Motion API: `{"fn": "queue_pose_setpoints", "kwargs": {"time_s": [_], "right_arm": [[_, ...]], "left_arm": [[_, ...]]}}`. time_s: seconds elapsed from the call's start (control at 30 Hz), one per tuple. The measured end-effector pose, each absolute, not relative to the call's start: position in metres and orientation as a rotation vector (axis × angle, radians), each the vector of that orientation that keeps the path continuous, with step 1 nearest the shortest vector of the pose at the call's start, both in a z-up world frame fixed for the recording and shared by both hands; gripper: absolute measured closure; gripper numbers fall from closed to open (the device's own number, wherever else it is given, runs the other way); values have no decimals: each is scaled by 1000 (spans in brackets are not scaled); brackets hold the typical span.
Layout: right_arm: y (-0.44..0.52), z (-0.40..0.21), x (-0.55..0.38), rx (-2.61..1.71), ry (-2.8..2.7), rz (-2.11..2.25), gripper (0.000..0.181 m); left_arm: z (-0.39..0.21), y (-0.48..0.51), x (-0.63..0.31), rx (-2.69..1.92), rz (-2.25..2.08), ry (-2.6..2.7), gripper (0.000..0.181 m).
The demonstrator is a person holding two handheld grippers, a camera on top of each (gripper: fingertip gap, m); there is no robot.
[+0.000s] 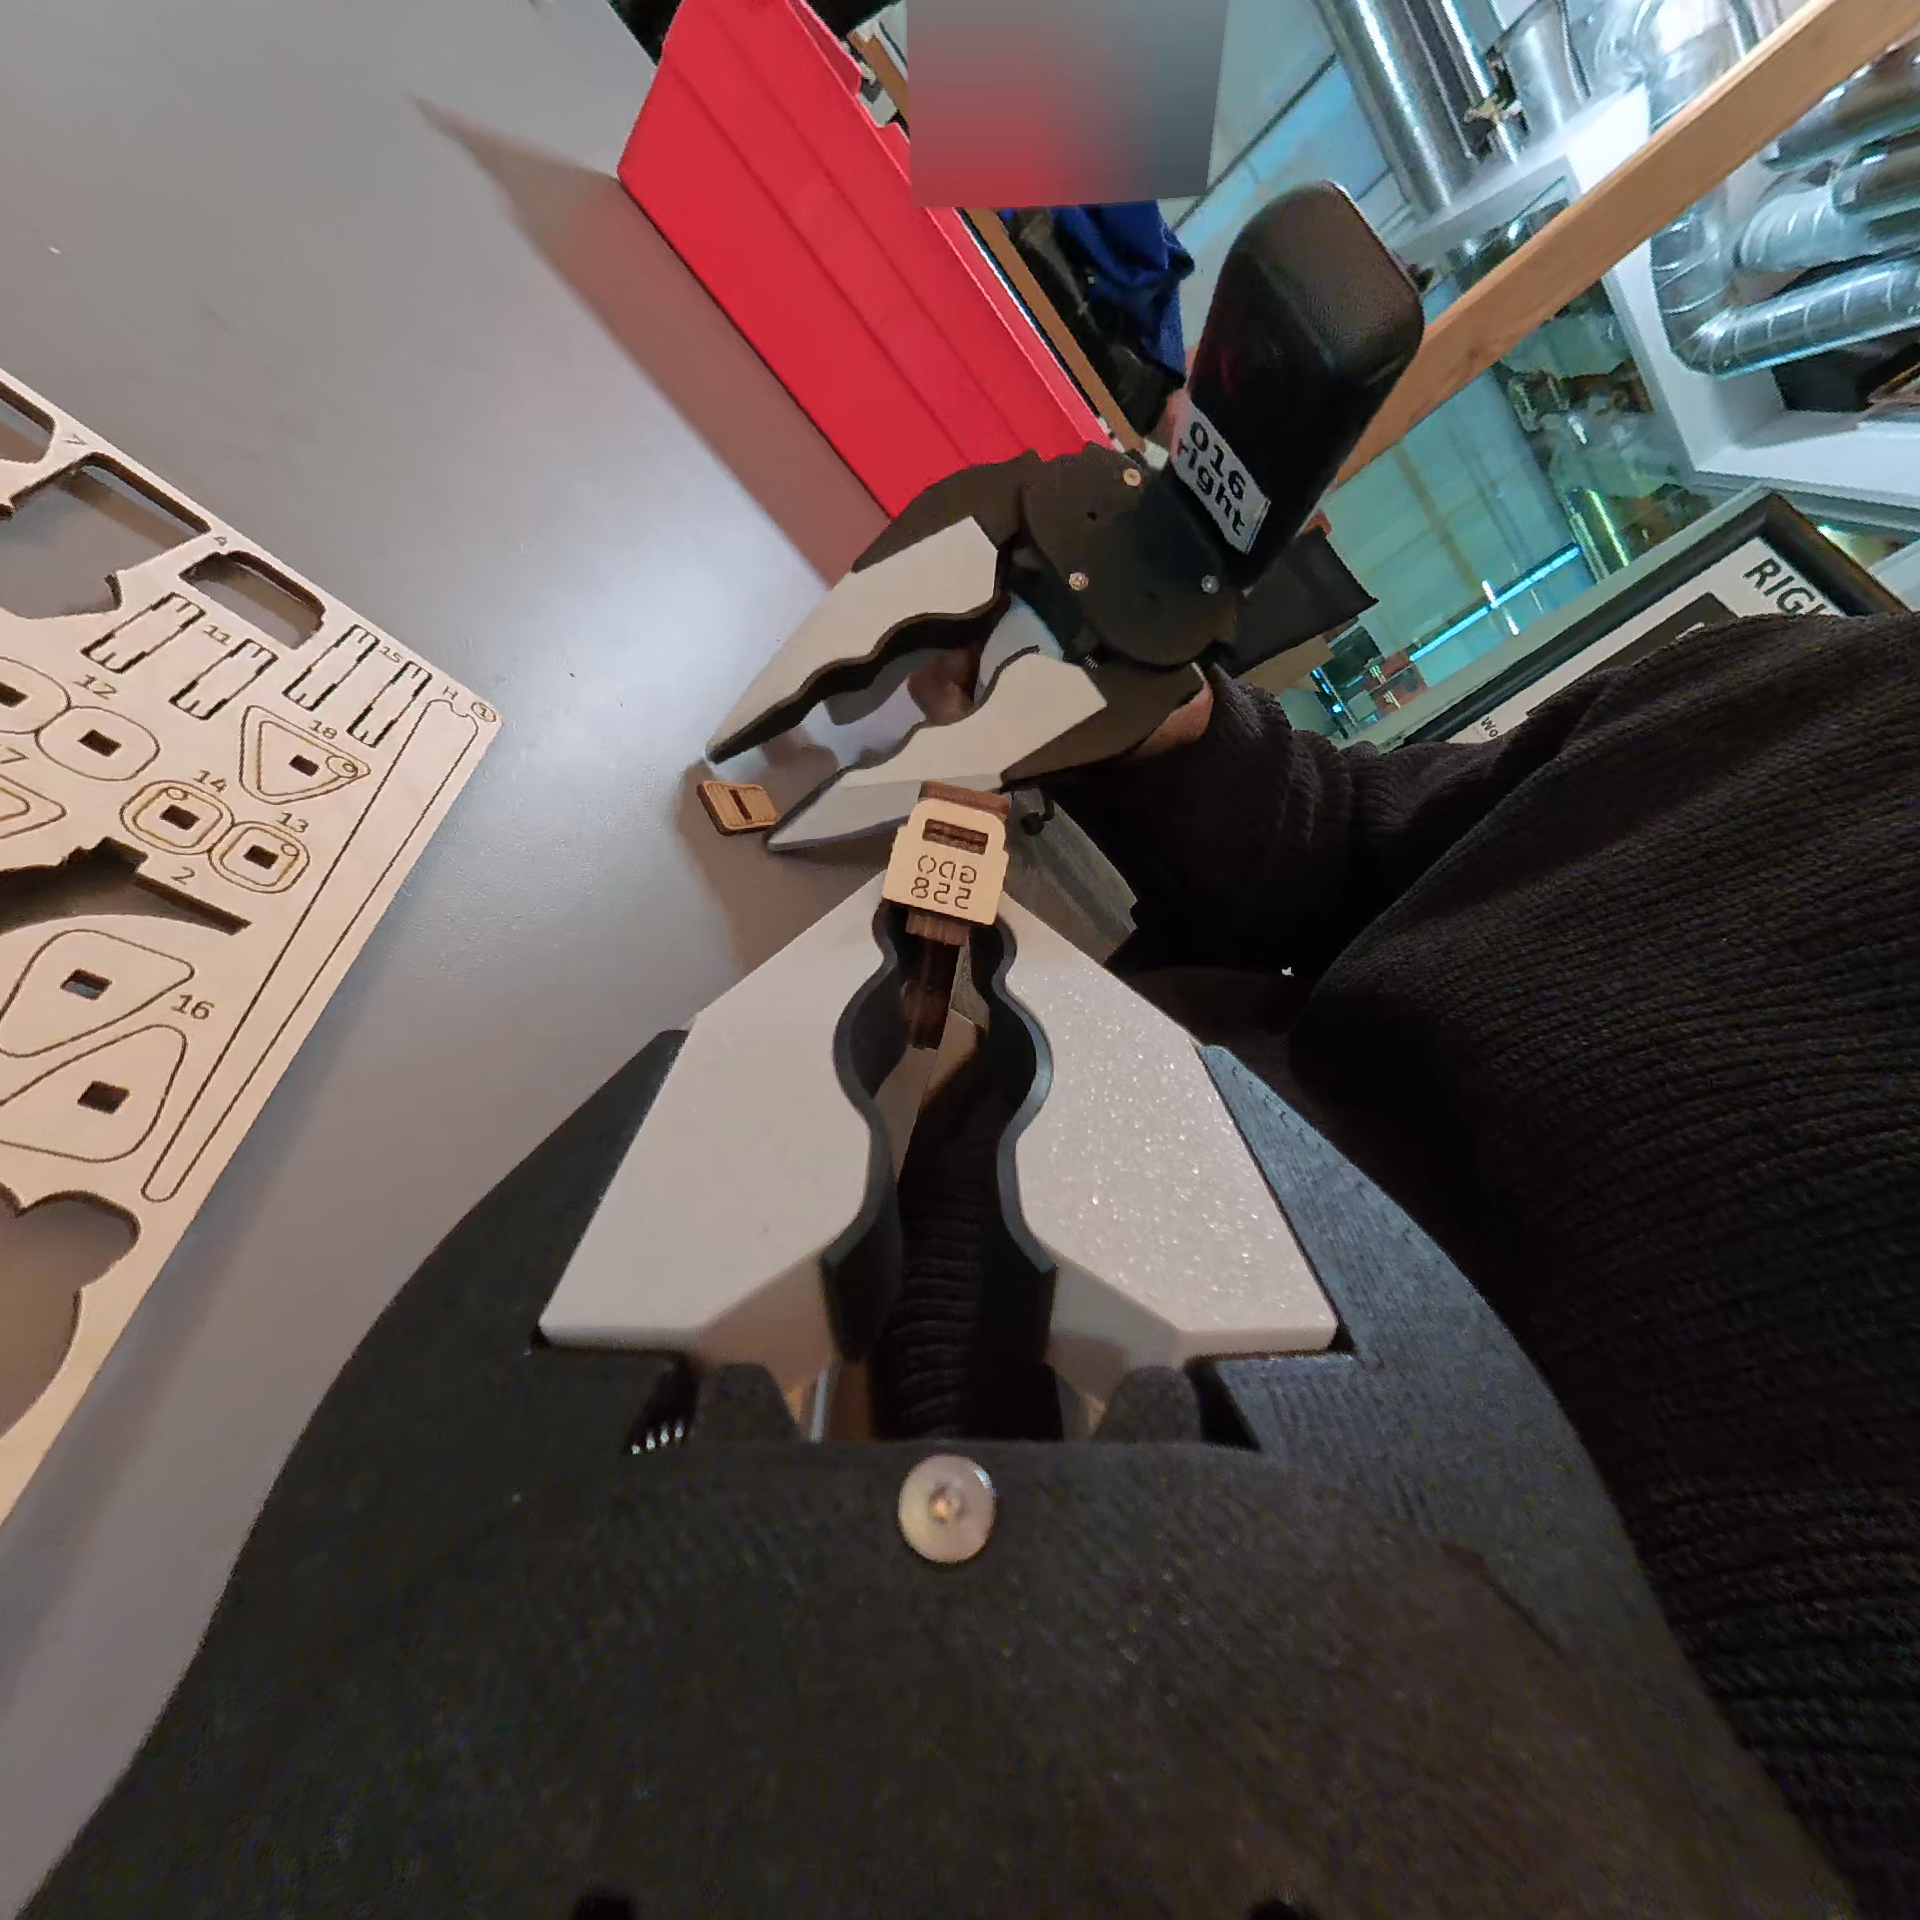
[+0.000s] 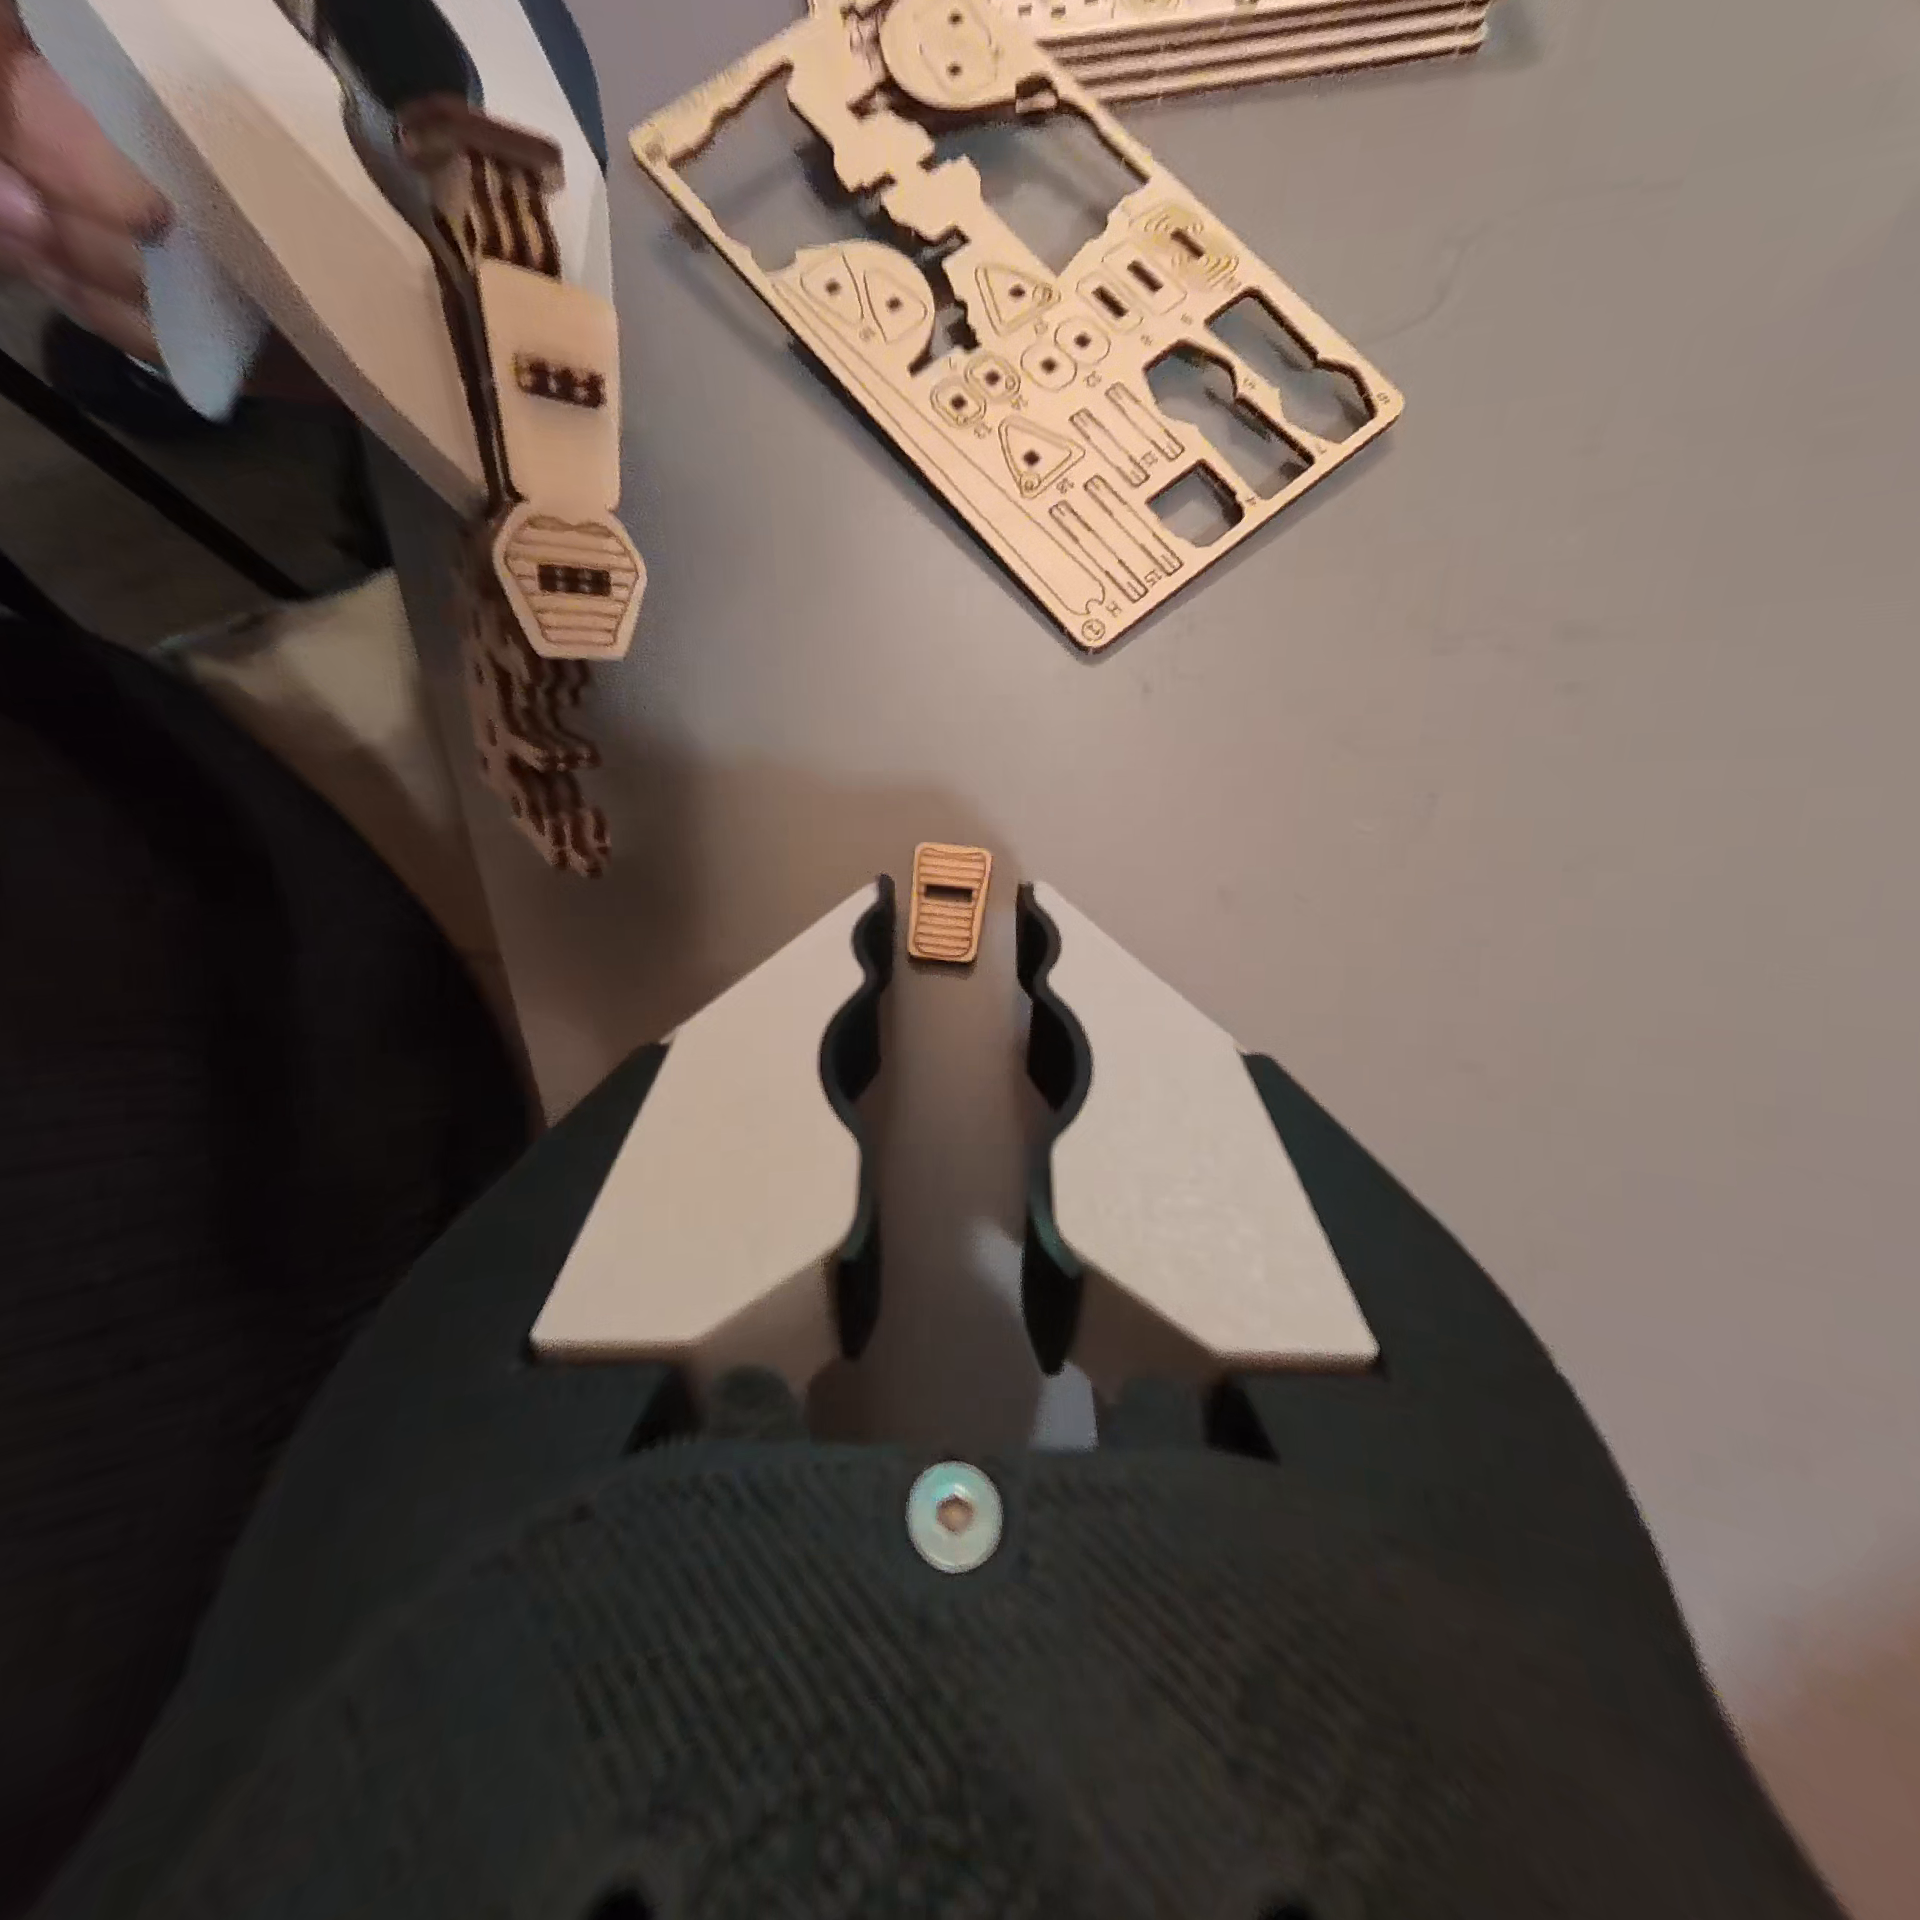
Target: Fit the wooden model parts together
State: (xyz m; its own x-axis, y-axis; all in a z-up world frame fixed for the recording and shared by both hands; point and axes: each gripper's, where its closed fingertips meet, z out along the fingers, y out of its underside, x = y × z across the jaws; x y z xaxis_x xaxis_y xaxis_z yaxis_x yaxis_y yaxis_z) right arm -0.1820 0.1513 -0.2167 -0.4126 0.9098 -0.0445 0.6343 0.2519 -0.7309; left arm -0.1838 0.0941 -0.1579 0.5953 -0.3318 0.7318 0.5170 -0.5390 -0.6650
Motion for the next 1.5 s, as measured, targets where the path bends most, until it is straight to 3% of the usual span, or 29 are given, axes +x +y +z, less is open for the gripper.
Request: {"fn": "queue_pose_setpoints", "kwargs": {"time_s": [0.03,0.2,0.4,0.7,1.5], "right_arm": [[151,-218,-183,-1393,-2144,944,161],[146,-210,-185,-1370,-2129,983,168],[113,-123,-187,-1301,-1823,1695,168],[92,-108,-184,-1353,-1723,2019,168],[84,-100,-183,-1334,-1707,2052,168]], "left_arm": [[-158,94,-183,-1849,-1090,-149,175],[-158,94,-182,-1850,-1102,-148,175],[-147,93,-177,-1789,-1142,-116,176],[-129,89,-166,-1700,-1187,-36,176],[-118,83,-163,-1632,-1205,26,176]]}}
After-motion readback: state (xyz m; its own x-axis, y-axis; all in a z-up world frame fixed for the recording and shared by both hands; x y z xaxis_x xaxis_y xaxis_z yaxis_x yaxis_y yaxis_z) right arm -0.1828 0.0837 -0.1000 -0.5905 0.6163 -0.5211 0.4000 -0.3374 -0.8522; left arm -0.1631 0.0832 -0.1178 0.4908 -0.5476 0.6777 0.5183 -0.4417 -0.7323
